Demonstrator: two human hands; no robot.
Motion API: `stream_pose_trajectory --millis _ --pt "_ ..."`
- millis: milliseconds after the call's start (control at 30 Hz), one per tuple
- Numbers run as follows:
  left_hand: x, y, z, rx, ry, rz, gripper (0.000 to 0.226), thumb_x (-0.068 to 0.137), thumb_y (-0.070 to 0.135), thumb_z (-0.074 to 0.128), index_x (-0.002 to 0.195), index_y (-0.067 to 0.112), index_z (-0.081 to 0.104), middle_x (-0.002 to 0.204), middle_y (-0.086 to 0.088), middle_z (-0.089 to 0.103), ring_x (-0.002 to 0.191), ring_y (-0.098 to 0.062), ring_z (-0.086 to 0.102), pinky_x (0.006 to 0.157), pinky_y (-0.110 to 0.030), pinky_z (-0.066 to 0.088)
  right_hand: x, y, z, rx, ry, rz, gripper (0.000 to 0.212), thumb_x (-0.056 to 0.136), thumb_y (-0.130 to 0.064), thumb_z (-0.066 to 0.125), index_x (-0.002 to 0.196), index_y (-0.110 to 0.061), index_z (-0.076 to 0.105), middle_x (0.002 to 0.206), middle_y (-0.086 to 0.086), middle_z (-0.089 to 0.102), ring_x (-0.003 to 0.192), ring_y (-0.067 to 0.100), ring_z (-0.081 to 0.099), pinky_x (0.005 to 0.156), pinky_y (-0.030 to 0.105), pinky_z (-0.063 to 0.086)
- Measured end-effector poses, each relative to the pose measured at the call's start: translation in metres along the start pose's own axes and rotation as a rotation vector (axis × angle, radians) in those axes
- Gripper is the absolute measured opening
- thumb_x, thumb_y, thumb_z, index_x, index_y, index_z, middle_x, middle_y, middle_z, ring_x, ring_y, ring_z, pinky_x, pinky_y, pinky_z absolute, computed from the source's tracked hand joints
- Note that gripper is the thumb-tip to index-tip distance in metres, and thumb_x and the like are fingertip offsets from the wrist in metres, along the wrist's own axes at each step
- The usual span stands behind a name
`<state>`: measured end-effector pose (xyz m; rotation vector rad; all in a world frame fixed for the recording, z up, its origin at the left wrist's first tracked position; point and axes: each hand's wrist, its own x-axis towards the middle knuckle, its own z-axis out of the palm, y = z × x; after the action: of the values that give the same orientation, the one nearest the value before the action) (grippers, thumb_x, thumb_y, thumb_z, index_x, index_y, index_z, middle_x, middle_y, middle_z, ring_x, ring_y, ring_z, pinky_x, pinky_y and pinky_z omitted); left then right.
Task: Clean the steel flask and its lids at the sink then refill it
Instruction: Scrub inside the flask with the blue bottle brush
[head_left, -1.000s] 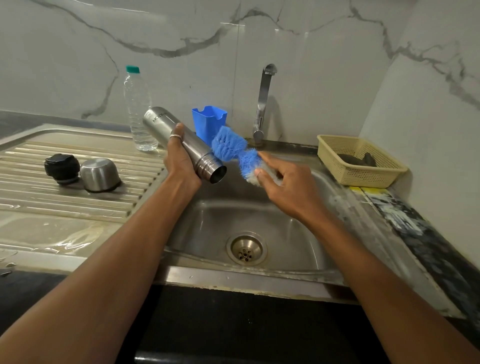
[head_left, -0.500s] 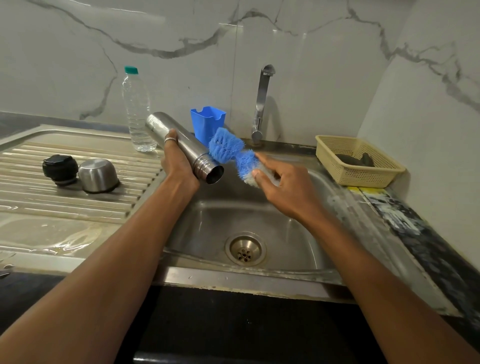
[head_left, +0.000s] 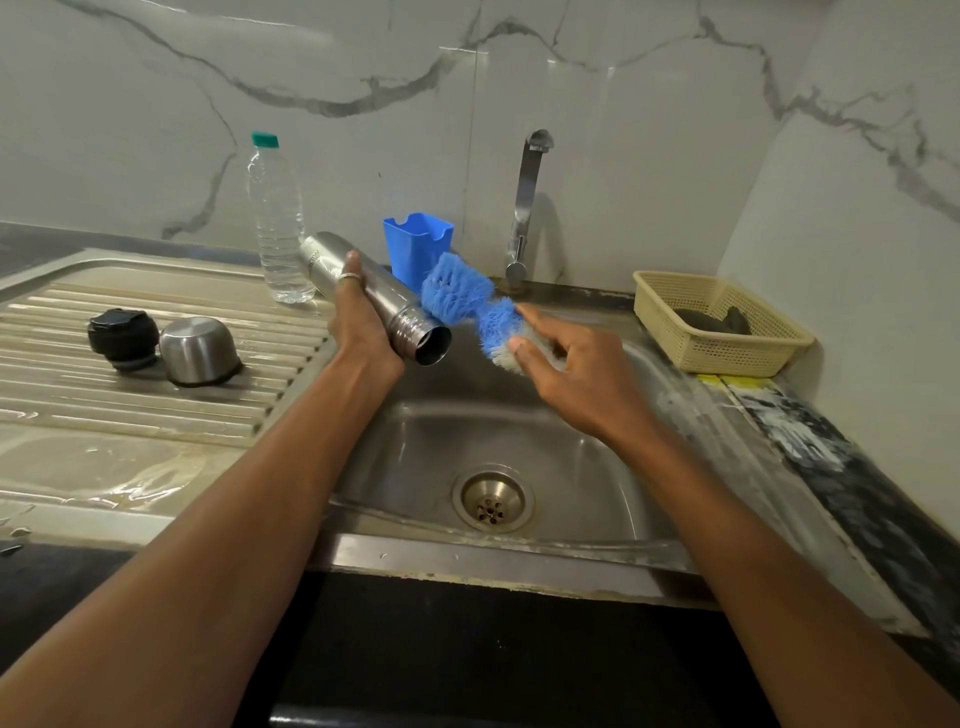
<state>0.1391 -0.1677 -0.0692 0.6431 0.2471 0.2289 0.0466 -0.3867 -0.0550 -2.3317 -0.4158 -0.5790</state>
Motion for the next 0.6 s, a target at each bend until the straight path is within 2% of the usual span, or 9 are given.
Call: stream_pose_trajectory --millis 100,167,233,267,333,400,500,600 --pt "0.0 -0.001 0.0 0.031 0.015 0.019 0.063 0.079 0.036 0.085 0.128 0.009 0.055 0.113 -0.015 0.074 0.09 -0.035 0.077 0.076 -0.057 0.061 -0.002 -0.004 0.0 0.015 -0.028 -0.041 0.046 0.097 -0.042 0.064 0.142 -0.035 0.057 0.125 -0.007 0.072 0.103 0.008 0.067 0.089 0.026 0.052" --pt "0.0 -0.001 0.0 0.038 0.033 0.035 0.065 0.079 0.032 0.083 0.131 0.007 0.054 0.112 -0.015 0.074 0.089 -0.033 0.076 0.075 -0.053 0.062 0.0 -0.002 0.002 -0.004 -0.004 -0.021 0.046 0.098 -0.042 0.063 0.143 -0.033 0.057 0.126 -0.006 0.071 0.107 0.01 0.067 0.093 0.03 0.053" --pt "0.001 0.0 -0.001 0.028 0.05 0.042 0.06 0.081 0.032 0.08 0.129 0.004 0.058 0.108 -0.016 0.075 0.087 -0.032 0.076 0.075 -0.051 0.062 0.0 0.001 0.001 -0.041 0.013 0.002 0.047 0.098 -0.043 0.061 0.144 -0.033 0.055 0.126 -0.005 0.072 0.11 0.013 0.067 0.096 0.035 0.054" --pt "0.002 0.0 -0.001 0.025 0.059 0.037 0.055 0.082 0.032 0.08 0.126 0.006 0.06 0.107 -0.016 0.075 0.088 -0.032 0.076 0.077 -0.052 0.062 -0.001 0.001 0.0 -0.049 0.007 -0.002 0.048 0.098 -0.043 0.06 0.144 -0.033 0.055 0.122 -0.005 0.073 0.105 0.013 0.068 0.093 0.035 0.055" --pt "-0.001 0.0 0.0 0.048 0.077 0.023 0.041 0.084 0.034 0.078 0.114 0.009 0.063 0.103 -0.014 0.077 0.085 -0.031 0.077 0.075 -0.05 0.063 -0.002 0.0 0.0 -0.045 -0.027 -0.023 0.047 0.098 -0.042 0.061 0.144 -0.034 0.055 0.119 -0.004 0.074 0.096 0.011 0.068 0.087 0.033 0.055" --pt "-0.004 -0.001 0.001 0.072 0.084 0.004 0.034 0.088 0.036 0.075 0.108 0.012 0.064 0.098 -0.011 0.077 0.079 -0.028 0.078 0.069 -0.046 0.064 -0.001 -0.001 0.001 -0.048 -0.036 -0.03 0.046 0.098 -0.043 0.062 0.143 -0.036 0.055 0.125 -0.004 0.072 0.102 0.012 0.067 0.089 0.031 0.054" --pt "-0.004 0.0 0.001 0.062 0.073 -0.005 0.038 0.09 0.037 0.071 0.116 0.009 0.065 0.097 -0.011 0.076 0.072 -0.026 0.076 0.063 -0.04 0.061 0.0 0.004 0.002 -0.118 -0.011 -0.001 0.047 0.098 -0.045 0.06 0.144 -0.037 0.054 0.129 -0.004 0.07 0.113 0.017 0.067 0.095 0.034 0.054" --pt "0.002 0.0 -0.001 0.031 0.067 -0.016 0.049 0.087 0.038 0.07 0.124 0.009 0.063 0.101 -0.012 0.076 0.08 -0.03 0.076 0.069 -0.044 0.061 -0.003 0.006 0.001 -0.113 -0.019 -0.014 0.047 0.098 -0.042 0.06 0.144 -0.035 0.054 0.122 -0.004 0.073 0.102 0.014 0.069 0.088 0.031 0.054"
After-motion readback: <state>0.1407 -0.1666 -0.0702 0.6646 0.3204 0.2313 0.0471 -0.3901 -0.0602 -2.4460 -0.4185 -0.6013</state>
